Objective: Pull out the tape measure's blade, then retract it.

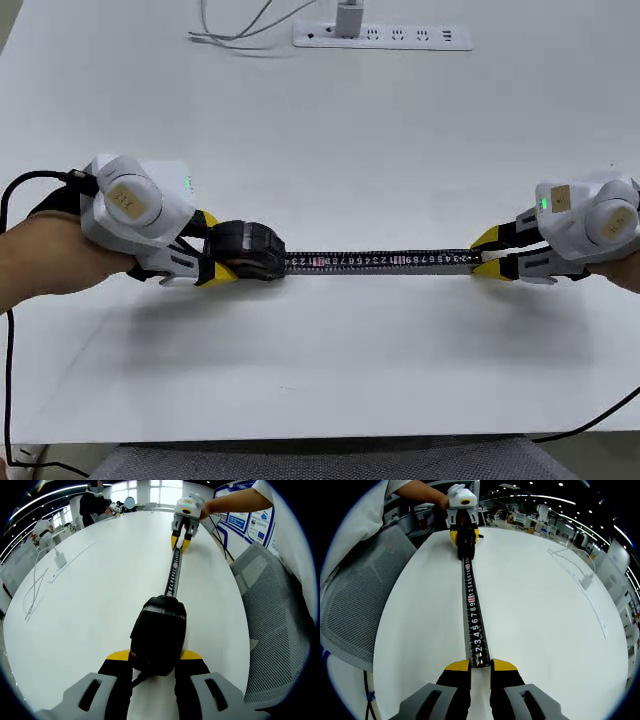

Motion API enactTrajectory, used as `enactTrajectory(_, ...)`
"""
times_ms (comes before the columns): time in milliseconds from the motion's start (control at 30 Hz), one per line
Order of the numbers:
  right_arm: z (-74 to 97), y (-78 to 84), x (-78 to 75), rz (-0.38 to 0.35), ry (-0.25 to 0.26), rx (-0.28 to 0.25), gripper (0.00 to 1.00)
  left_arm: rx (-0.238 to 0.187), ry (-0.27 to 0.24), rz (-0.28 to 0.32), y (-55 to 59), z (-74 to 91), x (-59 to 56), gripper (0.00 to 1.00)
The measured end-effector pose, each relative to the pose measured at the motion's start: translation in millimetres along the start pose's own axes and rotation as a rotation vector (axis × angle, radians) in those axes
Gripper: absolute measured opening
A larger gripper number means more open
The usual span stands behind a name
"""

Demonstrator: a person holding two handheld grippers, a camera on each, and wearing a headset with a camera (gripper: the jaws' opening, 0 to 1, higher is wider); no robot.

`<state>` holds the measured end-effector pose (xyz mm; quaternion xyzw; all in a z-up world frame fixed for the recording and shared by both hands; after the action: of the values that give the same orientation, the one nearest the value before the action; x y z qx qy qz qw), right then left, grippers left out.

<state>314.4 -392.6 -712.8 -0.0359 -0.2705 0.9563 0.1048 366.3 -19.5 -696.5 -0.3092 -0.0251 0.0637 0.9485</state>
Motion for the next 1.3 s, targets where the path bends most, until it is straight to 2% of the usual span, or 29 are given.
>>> enactTrajectory(167, -0.8, -3.2, -1.6, 0.01, -0.019, 0.03, 0.1, 0.004, -0.011, -0.001, -0.2, 0.6, -1.0, 0.28)
enactTrajectory(400, -0.2, -4.4, -1.8, 0.02, -0.022, 0.045, 0.11, 0.002, -0.015, -0.005, -0.4, 0.4, -0.2, 0.28)
enactTrajectory(467, 0.0, -4.5, -1.8, 0.017, -0.021, 0.048, 0.11, 0.008, -0.01, 0.016, -0.6, 0.4, 0.1, 0.28)
enactTrajectory(633, 0.2, -4.8, -2.1, 0.019, -0.017, 0.054, 0.12, 0.013, -0.014, -0.004, -1.3, 0.4, -0.8, 0.28)
enactTrajectory(733, 0.4, -4.5, -1.8, -0.005, -0.013, 0.055, 0.12, 0.013, -0.015, 0.0, -1.0, 0.3, -1.4, 0.29)
enactTrajectory(800, 1.2, -4.8, -2.9, -0.011, -0.004, 0.056, 0.14, 0.016, -0.019, -0.04, 0.1, -0.4, -1.6, 0.29)
enactTrajectory(867, 0.1, -5.8, -1.3, -0.027, -0.011, 0.048, 0.18, 0.016, -0.007, -0.015, 0.1, -0.8, -2.6, 0.32)
enactTrajectory(933, 0.1, -6.2, -0.6, -0.025, -0.01, 0.05, 0.18, 0.016, -0.007, -0.016, 0.4, -1.5, -3.2, 0.36)
enactTrajectory(1033, 0.2, -5.8, -0.4, -0.034, -0.006, 0.047, 0.19, 0.016, -0.013, -0.022, 1.5, -1.7, -2.5, 0.34)
enactTrajectory(1200, 1.6, -5.7, -0.3, -0.045, 0.002, 0.041, 0.19, 0.009, -0.018, -0.006, 1.0, -1.3, -3.0, 0.35)
enactTrajectory(1300, 4.8, -8.5, -1.1, -0.088, 0.008, 0.001, 0.2, -0.001, -0.032, -0.009, 0.3, -1.0, -2.8, 0.38)
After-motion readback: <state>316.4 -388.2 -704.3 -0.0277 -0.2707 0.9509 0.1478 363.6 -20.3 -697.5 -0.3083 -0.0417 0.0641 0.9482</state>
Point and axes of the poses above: the centre of the closed fingertips' face, and the gripper's own axes: z roughly backward along the fingers, x roughly to its left, y roughly out of its underside, the point moved 9 cm from there along z, roughly backward along the fingers, and after that the axes turned 2 degrees about -y, right-handed, at the moved point
